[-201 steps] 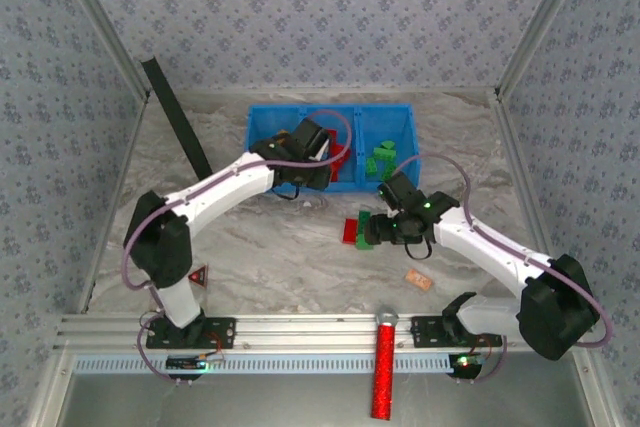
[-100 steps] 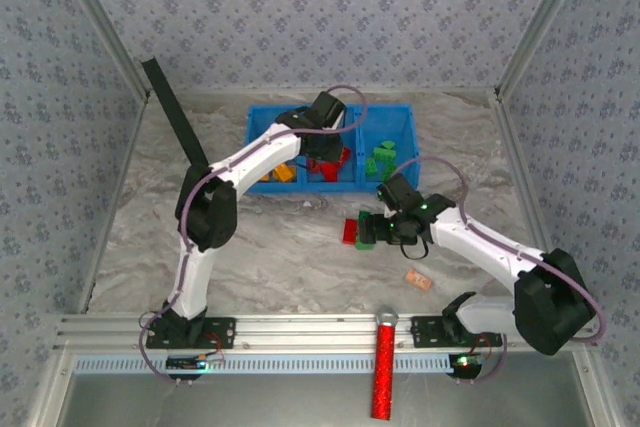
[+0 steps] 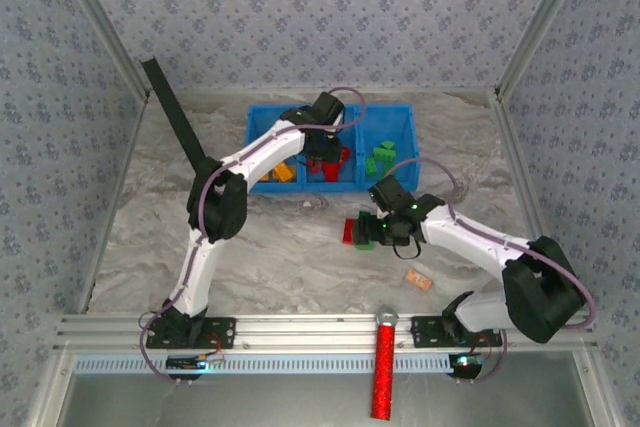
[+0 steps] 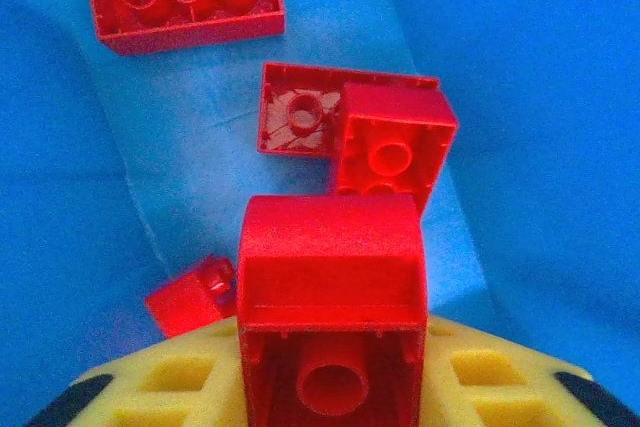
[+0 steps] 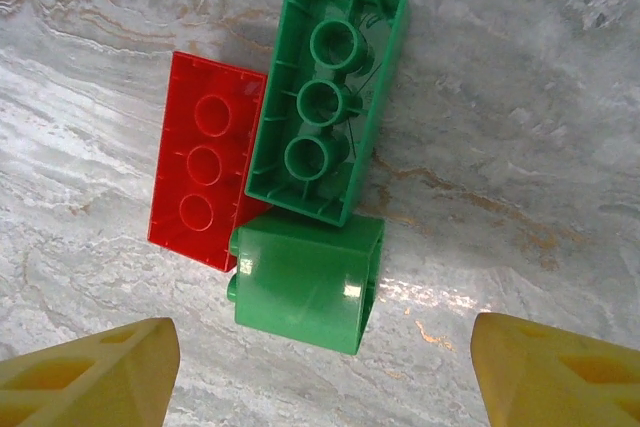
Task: Sort the legos into containers by color
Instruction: Place the lego in the container, then pick up the lego from the center of the table.
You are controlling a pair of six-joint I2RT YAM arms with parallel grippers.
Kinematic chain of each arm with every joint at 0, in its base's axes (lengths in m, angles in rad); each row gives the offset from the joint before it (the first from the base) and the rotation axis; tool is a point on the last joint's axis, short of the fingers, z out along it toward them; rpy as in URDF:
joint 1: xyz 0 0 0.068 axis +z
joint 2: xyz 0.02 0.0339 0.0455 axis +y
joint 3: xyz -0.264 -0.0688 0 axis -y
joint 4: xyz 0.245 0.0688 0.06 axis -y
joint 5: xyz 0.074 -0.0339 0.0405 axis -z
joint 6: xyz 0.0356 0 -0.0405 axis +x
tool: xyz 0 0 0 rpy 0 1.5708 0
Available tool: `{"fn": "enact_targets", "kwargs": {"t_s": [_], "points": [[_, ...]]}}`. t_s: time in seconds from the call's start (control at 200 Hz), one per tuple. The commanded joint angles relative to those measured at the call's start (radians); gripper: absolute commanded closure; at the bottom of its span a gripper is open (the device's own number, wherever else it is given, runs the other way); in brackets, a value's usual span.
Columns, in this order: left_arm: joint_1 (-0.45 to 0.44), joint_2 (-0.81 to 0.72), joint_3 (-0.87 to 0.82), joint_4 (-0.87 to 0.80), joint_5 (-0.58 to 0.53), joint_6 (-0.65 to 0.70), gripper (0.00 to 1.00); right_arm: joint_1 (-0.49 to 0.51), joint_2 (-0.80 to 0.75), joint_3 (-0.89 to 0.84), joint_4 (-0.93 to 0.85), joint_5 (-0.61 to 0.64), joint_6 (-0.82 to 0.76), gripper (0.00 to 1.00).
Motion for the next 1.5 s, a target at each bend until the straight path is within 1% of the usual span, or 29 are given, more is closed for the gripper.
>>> {"fn": "enact_targets", "kwargs": {"t_s": [0.0,0.125,0.21,0.46,0.695,0.88,0.93,1.044,1.144,1.219,1.344,1.494], "points": [[0.004,-0.009,0.032,-0.037,0.018,0.017,0.52,0.008,0.021,0.01,0.002,-0.003,0.016,0.22],[0.009,-0.027,0.036,-0.031,0.033,0.015,0.42,0.01,0.036,0.01,-0.001,0.003,0.013,0.22],[0.01,-0.042,0.043,-0.033,0.036,0.015,0.39,0.012,0.04,0.012,0.002,0.004,0.012,0.24],[0.009,-0.102,0.067,-0.023,0.084,0.018,0.38,0.013,0.057,0.008,0.006,0.005,0.009,0.32],[0.009,-0.164,0.082,-0.025,0.126,0.018,0.38,0.022,0.086,0.015,0.025,-0.004,0.008,0.32],[0.009,-0.212,0.076,-0.034,0.131,0.027,0.37,0.026,0.124,0.02,0.04,-0.008,0.002,0.33],[0.009,-0.226,0.071,-0.036,0.13,0.03,0.37,0.027,0.135,0.021,0.045,-0.007,0.0,0.35],[0.009,-0.262,0.05,-0.035,0.126,0.035,0.37,0.028,0.163,0.022,0.047,-0.002,-0.006,0.48],[0.01,-0.299,0.026,-0.04,0.12,0.04,0.37,0.03,0.165,0.024,0.035,0.004,-0.013,0.55],[0.009,-0.335,0.0,-0.044,0.114,0.041,0.37,0.029,0.147,0.029,0.008,0.013,-0.023,0.59],[0.01,-0.407,-0.059,-0.05,0.114,0.047,0.37,0.019,0.093,0.048,-0.064,0.041,-0.05,0.62],[0.005,-0.517,-0.226,-0.06,0.097,0.06,0.37,-0.002,-0.007,0.09,-0.213,0.064,-0.069,0.63]]}}
